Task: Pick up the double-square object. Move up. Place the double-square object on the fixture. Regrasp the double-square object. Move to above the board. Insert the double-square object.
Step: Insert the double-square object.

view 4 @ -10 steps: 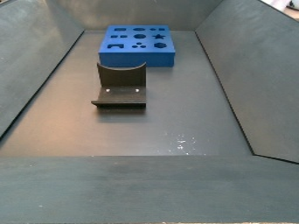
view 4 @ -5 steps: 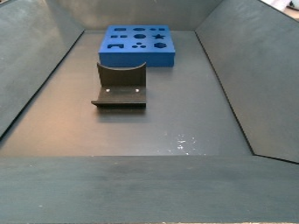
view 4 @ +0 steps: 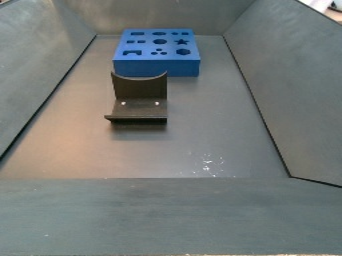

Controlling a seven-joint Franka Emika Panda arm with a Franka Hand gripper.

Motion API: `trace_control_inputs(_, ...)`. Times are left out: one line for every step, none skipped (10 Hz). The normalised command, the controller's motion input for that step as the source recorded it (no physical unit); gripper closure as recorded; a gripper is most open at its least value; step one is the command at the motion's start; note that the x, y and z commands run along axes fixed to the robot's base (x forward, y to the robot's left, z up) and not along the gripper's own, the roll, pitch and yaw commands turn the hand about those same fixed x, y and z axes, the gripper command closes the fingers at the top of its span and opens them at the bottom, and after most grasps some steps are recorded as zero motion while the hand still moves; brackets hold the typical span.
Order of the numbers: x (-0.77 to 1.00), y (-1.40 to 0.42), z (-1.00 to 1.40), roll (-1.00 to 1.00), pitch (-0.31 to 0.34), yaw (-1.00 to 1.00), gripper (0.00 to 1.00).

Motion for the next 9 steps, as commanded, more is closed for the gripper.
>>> trace_control_inputs(0.63,0.00,0.00,0.09,0.090,0.00,1.00)
trace_control_inputs(0.35,0.00,-0.21,-0.03,0.000,0.01,1.00)
trace_control_inputs(0.78,0.00,-0.31,-0.20,-0.157,0.03,1.00)
trace_control_inputs(0.94,0.00,-0.35,-0.18,-0.164,0.00,1.00)
trace_control_inputs(1.00,0.00,-0.30,-0.14,-0.106,0.00,1.00)
trace_control_inputs(1.00,0.00,-0.25,-0.10,-0.076,0.00,1.00)
trace_control_inputs(1.00,0.00,-0.23,-0.08,-0.057,0.00,1.00)
trace_control_inputs(1.00,0.00,-0.23,-0.07,-0.054,0.00,1.00)
trace_control_inputs(1.00,0.00,-0.24,-0.07,-0.051,0.00,1.00)
